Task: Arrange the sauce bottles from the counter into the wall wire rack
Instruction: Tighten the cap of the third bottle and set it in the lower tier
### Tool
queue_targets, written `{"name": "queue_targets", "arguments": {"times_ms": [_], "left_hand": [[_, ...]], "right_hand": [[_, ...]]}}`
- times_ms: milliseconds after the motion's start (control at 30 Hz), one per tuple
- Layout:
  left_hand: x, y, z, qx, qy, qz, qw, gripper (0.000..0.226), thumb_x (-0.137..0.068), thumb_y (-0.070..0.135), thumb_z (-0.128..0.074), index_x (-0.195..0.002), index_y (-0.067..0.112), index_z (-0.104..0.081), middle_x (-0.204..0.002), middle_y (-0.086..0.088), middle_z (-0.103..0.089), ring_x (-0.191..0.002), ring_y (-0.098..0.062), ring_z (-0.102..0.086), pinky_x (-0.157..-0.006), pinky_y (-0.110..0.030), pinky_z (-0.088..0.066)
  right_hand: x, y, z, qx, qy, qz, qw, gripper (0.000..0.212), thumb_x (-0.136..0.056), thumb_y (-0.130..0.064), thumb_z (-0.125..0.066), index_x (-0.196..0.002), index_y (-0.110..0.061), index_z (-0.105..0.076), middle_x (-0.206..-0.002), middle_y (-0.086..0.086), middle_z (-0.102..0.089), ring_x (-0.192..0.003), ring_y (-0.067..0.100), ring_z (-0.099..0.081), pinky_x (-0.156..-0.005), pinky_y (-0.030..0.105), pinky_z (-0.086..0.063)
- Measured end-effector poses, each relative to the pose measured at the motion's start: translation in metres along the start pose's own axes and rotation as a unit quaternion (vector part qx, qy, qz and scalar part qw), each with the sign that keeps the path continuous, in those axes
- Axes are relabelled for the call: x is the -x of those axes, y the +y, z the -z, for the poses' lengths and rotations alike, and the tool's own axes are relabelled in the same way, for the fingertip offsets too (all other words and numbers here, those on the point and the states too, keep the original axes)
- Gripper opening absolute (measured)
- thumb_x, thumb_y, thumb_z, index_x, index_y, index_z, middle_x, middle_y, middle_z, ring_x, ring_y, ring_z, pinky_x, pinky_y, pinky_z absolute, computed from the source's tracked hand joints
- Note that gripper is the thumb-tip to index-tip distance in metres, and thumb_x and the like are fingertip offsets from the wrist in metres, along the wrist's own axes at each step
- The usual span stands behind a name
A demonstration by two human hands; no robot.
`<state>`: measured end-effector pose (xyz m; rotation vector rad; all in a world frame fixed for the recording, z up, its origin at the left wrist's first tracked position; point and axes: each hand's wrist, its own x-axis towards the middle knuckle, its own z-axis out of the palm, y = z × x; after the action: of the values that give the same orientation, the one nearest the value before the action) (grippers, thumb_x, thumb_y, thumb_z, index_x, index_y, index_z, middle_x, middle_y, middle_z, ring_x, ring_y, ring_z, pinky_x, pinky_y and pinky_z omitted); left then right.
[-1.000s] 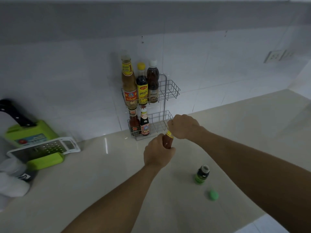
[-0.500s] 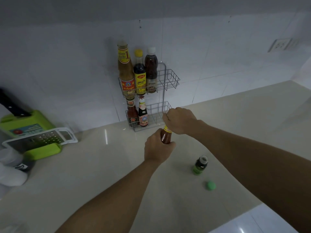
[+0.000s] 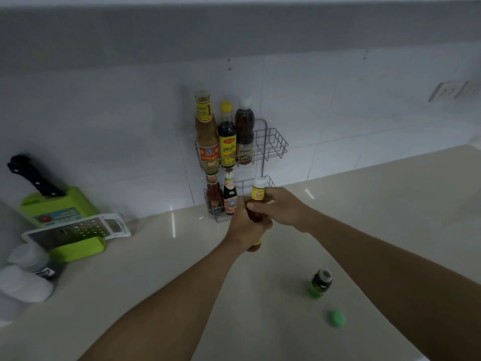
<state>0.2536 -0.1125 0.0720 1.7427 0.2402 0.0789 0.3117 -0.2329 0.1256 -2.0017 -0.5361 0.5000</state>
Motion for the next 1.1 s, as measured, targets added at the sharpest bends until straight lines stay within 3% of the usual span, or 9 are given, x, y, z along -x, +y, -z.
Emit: {"name": "queue_targets", "arguments": {"times_ms": [133,233,300,400,567,667,867,967,1100], "left_hand": [[-0.013,-0.002,0.006,0.059,-0.035,0.052,0.996,0.044,-0.088,0.006,-0.051,-0.13,0.007,-0.041,-0.091,-0.008,-0.053,-0.073,-0.014,-0.052,-0.06,-0.022,-0.044],[-0.025,-0.02,0.011,0.07,-0.008,0.081,0.994,0.074,-0.076,0.02,-0.054,-0.147,0.014,-0.033,-0.136,-0.01,-0.05,-0.12,-0.026,-0.052,-0.08,-0.028,-0.045],[-0.028,-0.032,0.015,0.052,0.016,0.092,0.994,0.09,-0.062,0.023,-0.056,-0.149,0.018,-0.032,-0.145,-0.004,-0.043,-0.131,-0.024,-0.042,-0.092,-0.035,-0.042],[-0.045,-0.055,0.023,0.052,0.044,0.097,0.993,0.094,-0.047,0.031,-0.059,-0.14,0.02,-0.045,-0.14,-0.002,-0.052,-0.128,-0.024,-0.047,-0.101,-0.047,-0.045],[-0.073,-0.073,0.03,-0.006,0.088,0.082,0.993,0.063,-0.05,0.024,-0.066,-0.113,0.023,-0.058,-0.109,-0.002,-0.062,-0.107,-0.029,-0.057,-0.074,-0.039,-0.051],[-0.078,-0.071,0.038,-0.056,0.136,0.108,0.983,0.087,-0.061,0.029,-0.069,-0.141,0.017,-0.038,-0.132,-0.007,-0.043,-0.126,-0.026,-0.039,-0.097,-0.038,-0.044],[-0.096,-0.079,0.055,-0.072,0.161,0.161,0.971,0.1,-0.074,0.028,-0.078,-0.153,0.014,-0.019,-0.158,-0.009,-0.024,-0.148,-0.026,-0.018,-0.118,-0.038,-0.019],[-0.104,-0.085,0.062,0.014,0.153,0.18,0.972,0.087,-0.06,0.021,-0.083,-0.134,0.019,-0.037,-0.131,-0.016,-0.055,-0.122,-0.031,-0.055,-0.094,-0.043,-0.054],[-0.104,-0.087,0.065,0.054,0.097,0.172,0.979,0.066,-0.081,-0.012,-0.063,-0.136,0.007,-0.032,-0.115,-0.02,-0.055,-0.094,-0.018,-0.057,-0.057,-0.013,-0.045]], "right_hand": [[-0.018,0.012,0.003,0.06,0.054,0.011,0.997,0.017,-0.085,-0.027,-0.074,-0.099,-0.019,-0.069,-0.105,0.004,-0.071,-0.101,0.021,-0.065,-0.091,0.041,-0.053],[-0.033,0.021,0.006,0.078,0.091,0.009,0.993,0.025,-0.084,-0.029,-0.074,-0.103,-0.013,-0.067,-0.104,0.005,-0.071,-0.099,0.022,-0.066,-0.089,0.039,-0.054],[-0.043,0.024,0.009,0.105,0.115,0.022,0.988,0.024,-0.084,-0.028,-0.073,-0.098,-0.011,-0.064,-0.095,0.004,-0.07,-0.092,0.021,-0.066,-0.077,0.026,-0.052],[-0.057,0.024,0.012,0.139,0.141,0.059,0.979,0.021,-0.086,-0.022,-0.071,-0.1,-0.01,-0.062,-0.087,0.0,-0.063,-0.081,0.015,-0.057,-0.062,0.006,-0.035],[-0.087,0.032,0.007,0.109,0.156,0.108,0.976,0.023,-0.086,-0.013,-0.07,-0.108,-0.012,-0.064,-0.095,0.001,-0.068,-0.088,0.016,-0.059,-0.071,0.004,-0.038],[-0.106,0.039,0.001,0.114,0.146,0.128,0.974,0.021,-0.087,-0.013,-0.07,-0.107,-0.012,-0.064,-0.094,0.0,-0.067,-0.088,0.016,-0.059,-0.071,0.004,-0.037],[-0.144,0.058,-0.016,0.146,0.108,0.081,0.98,0.018,-0.089,-0.02,-0.066,-0.103,-0.014,-0.057,-0.089,0.002,-0.064,-0.081,0.017,-0.056,-0.062,0.019,-0.037],[-0.159,0.061,-0.023,0.149,0.097,0.042,0.983,0.024,-0.091,-0.018,-0.063,-0.112,-0.009,-0.054,-0.094,0.004,-0.063,-0.084,0.017,-0.054,-0.065,0.026,-0.038],[-0.173,0.068,-0.029,0.152,0.067,-0.023,0.986,0.028,-0.094,-0.02,-0.059,-0.117,-0.01,-0.049,-0.107,0.009,-0.064,-0.095,0.024,-0.058,-0.077,0.031,-0.043]]}}
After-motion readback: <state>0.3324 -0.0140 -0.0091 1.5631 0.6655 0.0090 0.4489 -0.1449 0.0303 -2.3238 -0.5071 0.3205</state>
